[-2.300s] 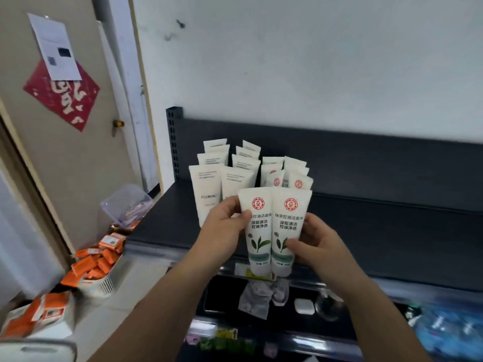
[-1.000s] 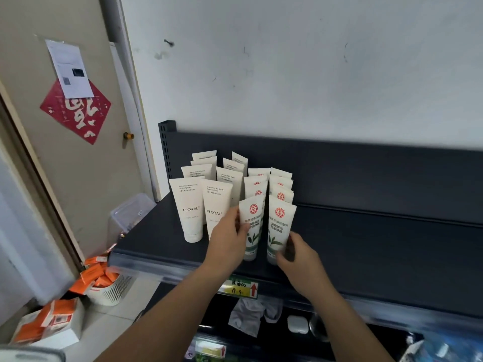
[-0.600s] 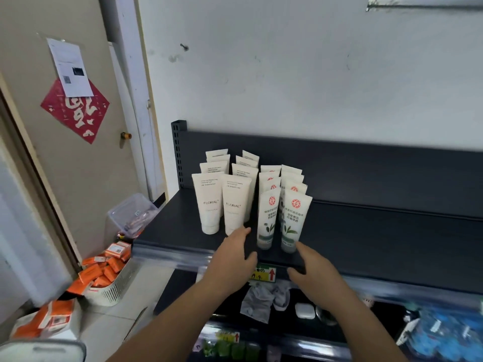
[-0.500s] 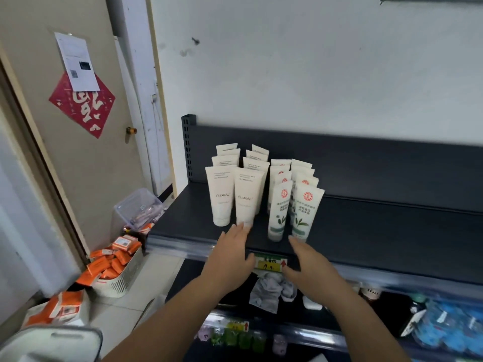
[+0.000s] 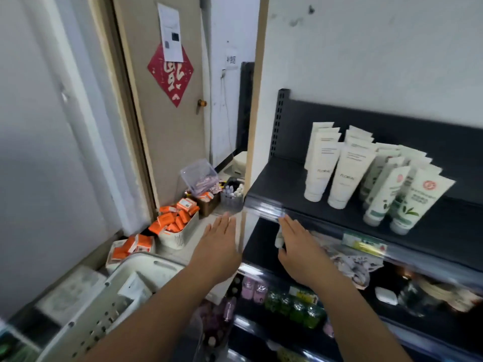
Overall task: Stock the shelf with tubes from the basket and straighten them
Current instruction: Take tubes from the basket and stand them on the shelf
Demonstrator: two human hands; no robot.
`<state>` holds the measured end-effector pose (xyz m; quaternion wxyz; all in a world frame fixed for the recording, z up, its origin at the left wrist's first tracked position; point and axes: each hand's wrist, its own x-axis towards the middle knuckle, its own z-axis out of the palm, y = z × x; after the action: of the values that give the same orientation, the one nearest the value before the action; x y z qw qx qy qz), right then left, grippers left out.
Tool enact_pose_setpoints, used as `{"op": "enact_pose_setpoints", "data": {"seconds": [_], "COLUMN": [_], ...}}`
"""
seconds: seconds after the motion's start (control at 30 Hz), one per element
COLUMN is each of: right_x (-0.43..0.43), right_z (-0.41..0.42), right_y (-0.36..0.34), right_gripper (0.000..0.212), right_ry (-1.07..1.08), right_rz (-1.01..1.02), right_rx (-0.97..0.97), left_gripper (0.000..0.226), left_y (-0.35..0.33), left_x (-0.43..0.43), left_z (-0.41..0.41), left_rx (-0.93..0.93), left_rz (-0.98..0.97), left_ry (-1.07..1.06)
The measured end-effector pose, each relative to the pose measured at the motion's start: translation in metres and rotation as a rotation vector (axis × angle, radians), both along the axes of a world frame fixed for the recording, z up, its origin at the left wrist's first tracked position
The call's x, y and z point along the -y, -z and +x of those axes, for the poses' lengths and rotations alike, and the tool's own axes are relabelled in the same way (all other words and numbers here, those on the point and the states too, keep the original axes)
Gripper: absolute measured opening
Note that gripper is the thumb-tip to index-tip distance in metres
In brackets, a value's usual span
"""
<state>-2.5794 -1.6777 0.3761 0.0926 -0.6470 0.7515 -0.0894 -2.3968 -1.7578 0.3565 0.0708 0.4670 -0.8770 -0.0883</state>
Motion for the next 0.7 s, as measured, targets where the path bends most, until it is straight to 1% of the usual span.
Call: {"op": "enact_pose_setpoints", "data": {"seconds": [0.07, 0.17, 0.27, 0.37, 0.5, 0.7], "right_x": [0.015, 0.035, 0.054, 0.073, 0.097, 0.137], "right_z": [0.032, 0.077, 0.116, 0.144, 0.173, 0.216], "right_y": [0.009, 0.021, 0.031, 0.038, 0.058, 0.109], "right_gripper": [0.07, 0.069, 0.068, 0.071, 0.072, 0.072], "right_ry": [-0.093, -0.2, -0.293, -0.388, -0.49, -0.673], "right_rz": [0.012, 0.046, 0.07, 0.11, 0.147, 0.227], "right_rx": [-0.034, -0.026, -0.025, -0.044, -0.098, -0.101], "left_gripper": [0.081, 0.08, 0.079, 0.08, 0.08, 0.077], "left_y": [0.013, 0.031, 0.045, 0.058, 0.082, 0.135], "left_x": [0.002, 0.002, 0.001, 0.005, 0.004, 0.001], "left_z": [0.034, 0.078, 0.113, 0.14, 0.177, 0.23], "left_rx": [0.01, 0.009, 0.028, 0.03, -0.032, -0.143], "left_rz": [0.032, 0.085, 0.132, 0.154, 0.196, 0.384], "left_ry": [-0.069, -0.169, -0.254, -0.341, -0.445, -0.662]}}
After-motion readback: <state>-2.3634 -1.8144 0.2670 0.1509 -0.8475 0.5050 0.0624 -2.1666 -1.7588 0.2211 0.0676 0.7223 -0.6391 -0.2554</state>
